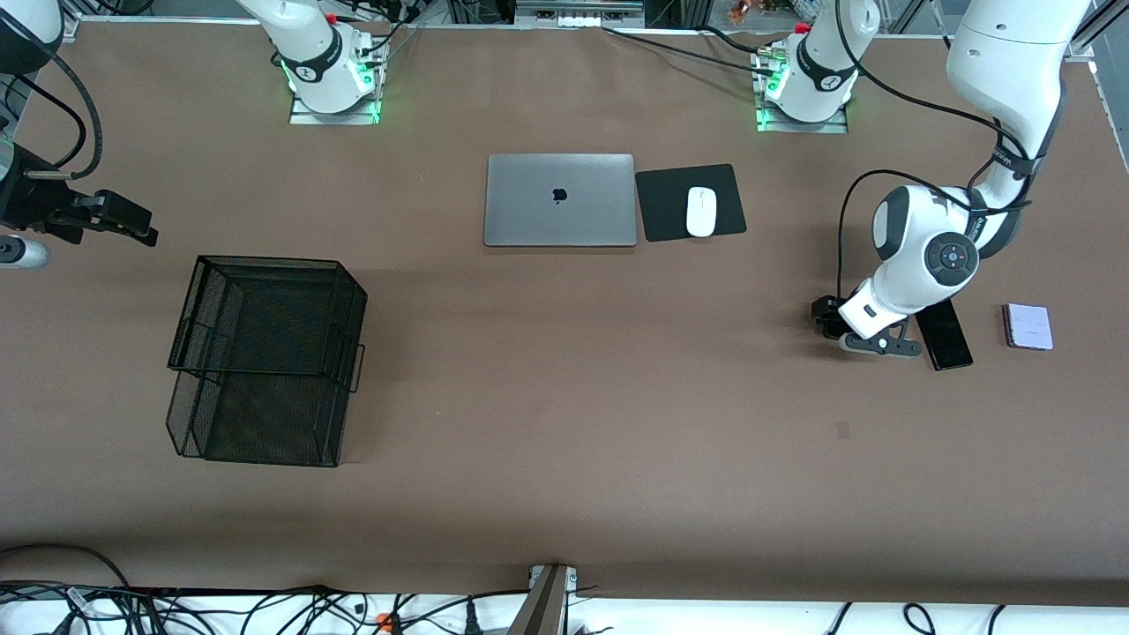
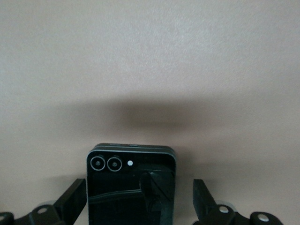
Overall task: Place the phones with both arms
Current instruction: 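Lift the flip phone and carry it toward mid-table with the left gripper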
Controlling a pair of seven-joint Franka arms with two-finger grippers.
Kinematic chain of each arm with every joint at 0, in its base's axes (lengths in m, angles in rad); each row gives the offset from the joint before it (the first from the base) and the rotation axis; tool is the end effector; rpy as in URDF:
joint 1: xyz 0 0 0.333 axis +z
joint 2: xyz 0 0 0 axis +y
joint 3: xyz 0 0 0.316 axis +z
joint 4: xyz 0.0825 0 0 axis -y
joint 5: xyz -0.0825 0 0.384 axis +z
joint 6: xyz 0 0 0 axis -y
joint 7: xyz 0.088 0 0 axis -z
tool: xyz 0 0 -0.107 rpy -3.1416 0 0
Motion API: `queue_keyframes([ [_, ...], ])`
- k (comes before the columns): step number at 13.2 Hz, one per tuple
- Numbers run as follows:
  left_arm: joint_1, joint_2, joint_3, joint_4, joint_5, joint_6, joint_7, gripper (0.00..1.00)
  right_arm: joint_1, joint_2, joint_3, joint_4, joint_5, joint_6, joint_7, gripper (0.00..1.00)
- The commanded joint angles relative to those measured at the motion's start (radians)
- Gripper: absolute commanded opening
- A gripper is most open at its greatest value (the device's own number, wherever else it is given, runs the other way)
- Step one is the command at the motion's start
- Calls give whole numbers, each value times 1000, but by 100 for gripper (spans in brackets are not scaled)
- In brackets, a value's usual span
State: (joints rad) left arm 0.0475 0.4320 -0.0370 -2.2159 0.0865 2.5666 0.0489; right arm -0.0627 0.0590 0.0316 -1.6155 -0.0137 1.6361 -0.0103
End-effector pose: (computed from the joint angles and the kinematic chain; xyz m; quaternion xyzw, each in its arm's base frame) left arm 0.5409 0.0037 0.1727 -0.9976 0.0550 0.0406 0.0130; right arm 0.5750 -0.0198 0.5756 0.9998 -0.0098 -0.0193 0.0055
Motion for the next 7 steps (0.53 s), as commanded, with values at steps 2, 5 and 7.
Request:
queue_keyframes([
  [2, 6, 27, 2, -5, 22, 12, 9, 100, -13, -8, 10, -1, 1, 1, 3, 100],
  [5, 8, 33, 2, -5, 22, 24, 2, 75, -13, -8, 10, -1, 0, 1, 3, 100],
  [7, 6, 28, -1, 17, 22, 14, -6, 42, -13, -8, 10, -1, 1, 1, 3, 100],
])
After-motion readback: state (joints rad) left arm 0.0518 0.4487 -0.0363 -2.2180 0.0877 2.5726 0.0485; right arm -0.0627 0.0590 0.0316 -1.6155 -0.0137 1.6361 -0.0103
